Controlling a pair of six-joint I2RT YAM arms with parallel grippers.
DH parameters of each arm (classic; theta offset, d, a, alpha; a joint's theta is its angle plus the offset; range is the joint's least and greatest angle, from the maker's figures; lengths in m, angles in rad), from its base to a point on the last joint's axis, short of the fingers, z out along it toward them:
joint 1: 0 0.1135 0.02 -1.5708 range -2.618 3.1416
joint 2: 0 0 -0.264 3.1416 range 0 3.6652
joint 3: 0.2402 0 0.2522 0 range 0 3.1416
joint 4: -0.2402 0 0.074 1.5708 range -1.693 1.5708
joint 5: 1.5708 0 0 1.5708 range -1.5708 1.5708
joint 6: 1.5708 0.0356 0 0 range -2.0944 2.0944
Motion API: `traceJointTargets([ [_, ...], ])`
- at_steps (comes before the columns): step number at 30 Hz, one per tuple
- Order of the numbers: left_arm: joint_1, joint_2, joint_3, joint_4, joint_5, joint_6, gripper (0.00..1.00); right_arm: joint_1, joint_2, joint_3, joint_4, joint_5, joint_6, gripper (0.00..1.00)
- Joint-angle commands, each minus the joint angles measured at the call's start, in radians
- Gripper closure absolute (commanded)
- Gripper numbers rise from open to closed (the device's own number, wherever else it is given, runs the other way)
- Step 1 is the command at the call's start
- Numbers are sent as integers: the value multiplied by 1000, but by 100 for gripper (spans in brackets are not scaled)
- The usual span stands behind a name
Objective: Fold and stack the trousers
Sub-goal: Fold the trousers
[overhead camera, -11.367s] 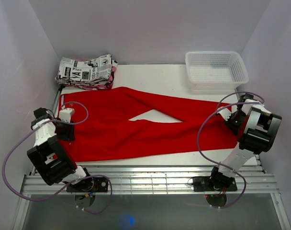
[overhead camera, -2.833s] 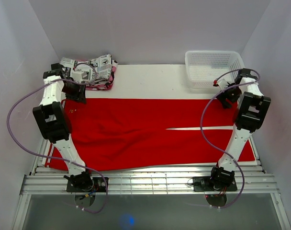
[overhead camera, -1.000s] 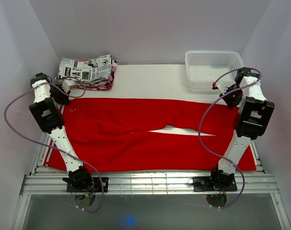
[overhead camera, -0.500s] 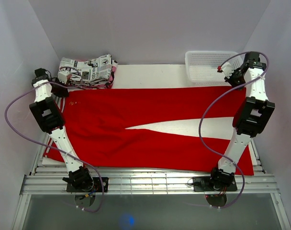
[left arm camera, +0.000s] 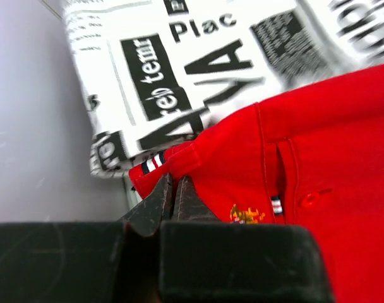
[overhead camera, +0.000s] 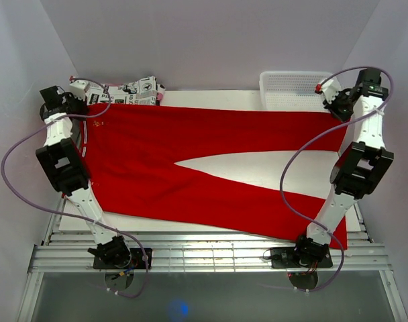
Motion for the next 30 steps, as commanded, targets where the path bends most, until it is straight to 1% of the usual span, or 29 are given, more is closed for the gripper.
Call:
traceJointTargets([
  [1,66,-242,-128,272,-8,-32,100,-106,-174,-50,27,-16,-51,92],
  [4,112,-352,-257,313,74,-43,100,-162,-295,-195,10,-64,-109,92],
  [5,126,-380,-288,315,102,-44,100,-176,-363,-238,-11,-74,-160,92],
  [6,140,-409,-321,316,155,-41,100,-190,-401,-336,-21,-93,-190,92],
  [7,172,-467,-398,318,179,-34,100,-217,-439,-395,-24,-99,-221,92],
  [8,189,-498,-442,323,203,-31,100,-233,-526,-458,-25,-107,-293,92],
  [9,210,-530,-488,330,255,-29,100,-250,-572,-523,-25,-122,-336,92],
  [10,264,-590,-583,321,285,-3,100,-282,-618,-661,-24,-130,-382,92],
  [11,288,-617,-631,309,317,24,100,-305,-713,-735,-25,-136,-436,92],
  [12,319,-645,-682,272,347,66,100,-326,-762,-809,-19,-142,-556,92],
  [13,376,-673,-732,261,396,115,100,-372,-805,-954,-16,-142,-618,92],
  [14,405,-719,-844,252,409,212,100,-395,-880,-1023,-10,-137,-676,92],
  [15,430,-736,-895,205,414,277,97,-412,-913,-1088,25,-118,-748,92],
  [16,459,-745,-938,168,388,352,85,-431,-938,-1149,48,-96,-766,92],
  [17,474,-745,-988,116,372,496,75,-433,-977,-1249,63,-73,-783,88],
  [18,489,-739,-1000,23,359,541,65,-434,-993,-1288,82,-40,-790,74],
  [19,520,-734,-1000,-18,351,564,24,-434,-1016,-1317,123,-24,-792,58],
  [20,535,-728,-988,-80,360,589,2,-434,-1022,-1334,129,-15,-786,39],
  [21,552,-719,-933,-210,374,653,2,-434,-1027,-1322,128,-12,-774,22],
  [23,586,-716,-873,-294,407,663,2,-437,-1015,-1268,64,-25,-748,21],
  [24,594,-711,-810,-349,415,654,2,-440,-1007,-1200,42,-42,-740,21],
  [26,598,-696,-739,-403,430,647,2,-446,-970,-1127,-25,-50,-720,21],
  [27,595,-687,-675,-449,437,634,2,-448,-955,-1066,-44,-51,-712,21],
  [29,573,-658,-620,-499,428,638,2,-449,-907,-1008,-88,-61,-677,22],
  [30,530,-649,-600,-503,371,614,2,-449,-890,-982,-100,-74,-656,22],
])
